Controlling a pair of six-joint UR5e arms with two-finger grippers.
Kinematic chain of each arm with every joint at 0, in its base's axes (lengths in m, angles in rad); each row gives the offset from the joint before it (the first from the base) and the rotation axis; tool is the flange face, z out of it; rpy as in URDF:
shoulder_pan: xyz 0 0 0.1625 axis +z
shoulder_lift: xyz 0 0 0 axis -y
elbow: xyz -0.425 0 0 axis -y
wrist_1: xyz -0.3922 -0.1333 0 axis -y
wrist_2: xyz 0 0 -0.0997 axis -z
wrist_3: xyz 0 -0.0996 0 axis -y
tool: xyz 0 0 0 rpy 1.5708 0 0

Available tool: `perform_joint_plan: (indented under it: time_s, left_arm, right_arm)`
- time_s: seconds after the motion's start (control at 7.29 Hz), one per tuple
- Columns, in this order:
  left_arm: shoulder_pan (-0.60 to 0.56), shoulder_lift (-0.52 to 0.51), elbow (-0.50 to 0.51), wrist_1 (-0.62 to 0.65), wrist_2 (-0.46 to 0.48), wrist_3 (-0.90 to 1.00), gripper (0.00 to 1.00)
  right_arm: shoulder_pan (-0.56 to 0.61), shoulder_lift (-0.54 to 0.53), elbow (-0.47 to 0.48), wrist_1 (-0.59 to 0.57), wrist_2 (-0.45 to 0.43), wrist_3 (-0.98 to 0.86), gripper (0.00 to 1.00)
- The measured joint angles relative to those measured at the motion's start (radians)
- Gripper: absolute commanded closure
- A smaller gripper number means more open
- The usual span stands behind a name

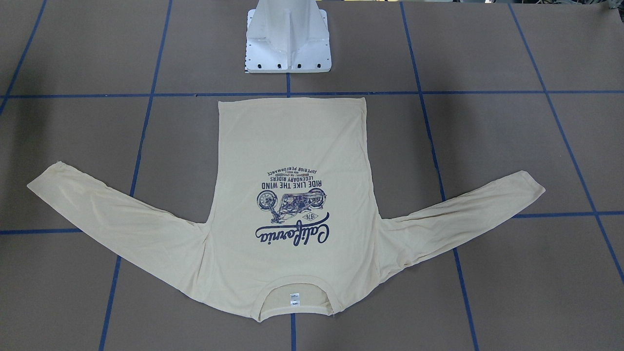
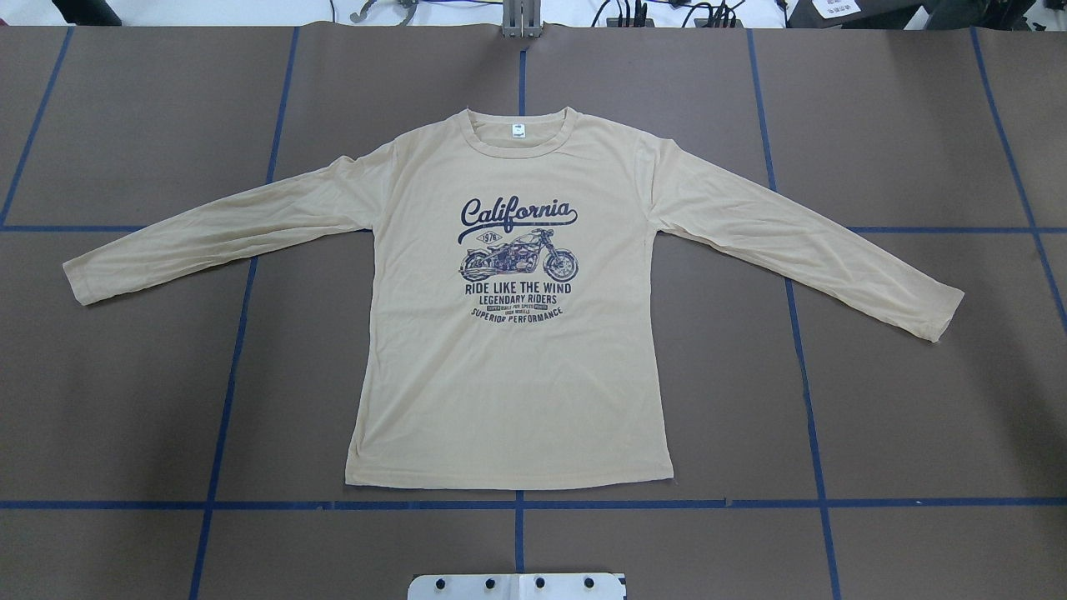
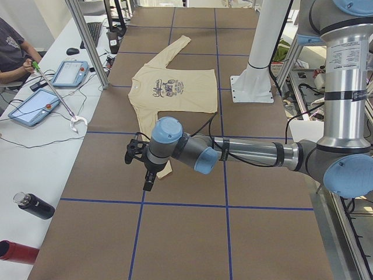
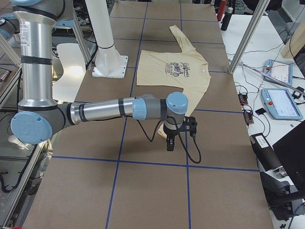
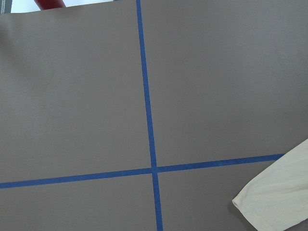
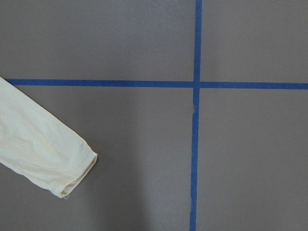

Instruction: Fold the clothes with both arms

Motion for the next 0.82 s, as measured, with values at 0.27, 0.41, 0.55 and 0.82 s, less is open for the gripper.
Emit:
perform_joint_plan:
  time_s: [0.27,0.41,0.55,0.82]
  left_arm:
    - [0.003,0.003,-0.022,0.014,0.001,0.0,0.0]
    - [0.005,0.008,-0.028,0.014,0.002,0.001,0.0]
    - [0.006,0.011,-0.026,0.011,0.004,0.001,0.0]
    - [0.007,0.016,-0.032,-0.002,-0.042,0.003,0.0]
  right_arm:
    - [-0.002,-0.002,0.001,-0.001,0.0,-0.004,0.0]
    - [-0.002,-0.004,0.0,-0.001,0.005,-0.004,0.0]
    - [-0.003,-0.006,0.0,-0.001,0.02,-0.004,0.0]
    - [-0.012,-0.006,0.0,0.0,0.041,-0.003,0.0]
